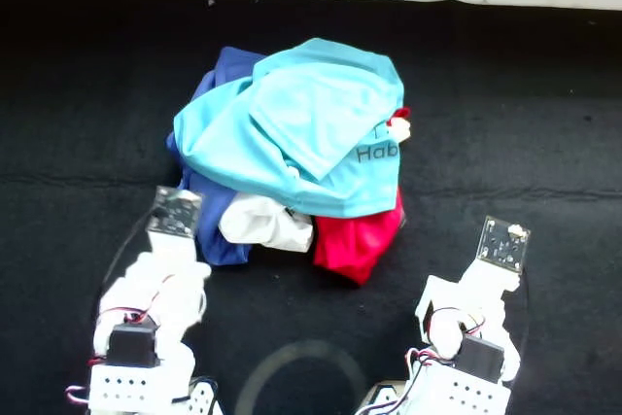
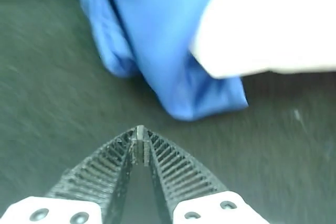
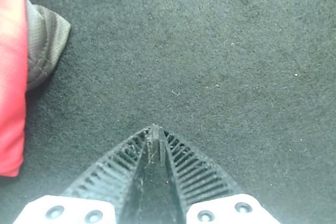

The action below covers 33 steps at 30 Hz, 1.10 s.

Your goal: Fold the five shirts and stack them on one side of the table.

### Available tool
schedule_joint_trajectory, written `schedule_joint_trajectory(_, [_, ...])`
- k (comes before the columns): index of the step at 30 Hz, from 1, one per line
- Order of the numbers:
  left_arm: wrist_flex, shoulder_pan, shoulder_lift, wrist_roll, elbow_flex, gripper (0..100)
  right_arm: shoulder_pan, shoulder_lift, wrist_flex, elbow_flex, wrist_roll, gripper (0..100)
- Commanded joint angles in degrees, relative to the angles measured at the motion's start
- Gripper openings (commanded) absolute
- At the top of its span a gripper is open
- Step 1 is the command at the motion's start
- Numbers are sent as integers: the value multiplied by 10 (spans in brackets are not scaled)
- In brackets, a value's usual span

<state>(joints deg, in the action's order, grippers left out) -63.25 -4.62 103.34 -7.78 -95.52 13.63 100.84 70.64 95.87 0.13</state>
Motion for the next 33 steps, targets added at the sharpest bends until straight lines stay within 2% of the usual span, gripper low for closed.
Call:
schedule_joint_trajectory(1, [56, -33, 5, 0, 42, 13, -1, -6, -11, 69, -2, 8])
schedule_joint_trajectory(7, [35, -56, 5, 0, 102, 17, -1, -6, -11, 69, -2, 8])
schedule_joint_trajectory(9, [19, -61, 5, 0, 124, 57, -1, -6, -11, 69, -2, 8])
schedule_joint_trajectory(14, [-69, -72, 5, 0, 185, 230, -1, -6, -11, 69, -2, 8])
schedule_joint_trajectory(17, [-69, -93, 4, -3, 220, 258, -1, -6, -11, 69, -2, 8])
schedule_joint_trajectory(22, [-78, -98, -12, -62, 274, 273, -1, -6, -11, 69, -2, 8])
schedule_joint_trajectory(28, [-113, -98, -211, -69, 410, 272, -1, -6, -11, 69, -2, 8])
schedule_joint_trajectory(33, [-148, -78, -444, 35, 589, 274, -1, -6, -11, 69, -2, 8])
